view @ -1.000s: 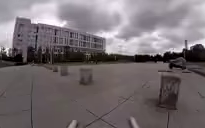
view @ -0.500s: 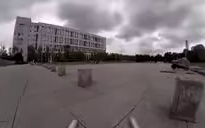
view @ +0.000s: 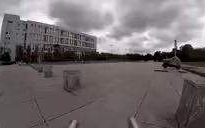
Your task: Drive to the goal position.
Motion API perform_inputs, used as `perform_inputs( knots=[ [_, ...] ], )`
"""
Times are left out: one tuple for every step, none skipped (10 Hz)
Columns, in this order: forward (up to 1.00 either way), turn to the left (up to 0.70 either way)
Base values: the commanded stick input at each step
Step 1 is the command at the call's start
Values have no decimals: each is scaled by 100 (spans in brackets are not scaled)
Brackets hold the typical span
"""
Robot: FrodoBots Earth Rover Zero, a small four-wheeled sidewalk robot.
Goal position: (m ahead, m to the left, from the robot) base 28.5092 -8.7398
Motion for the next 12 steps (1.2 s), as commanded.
perform_inputs(
  knots=[
    [70, -19],
    [70, 0],
    [70, 0],
    [70, 0],
    [70, 0],
    [70, -10],
    [70, -33],
    [70, -10],
    [70, 0],
    [70, 0],
    [70, 0],
    [70, 0]
  ],
)
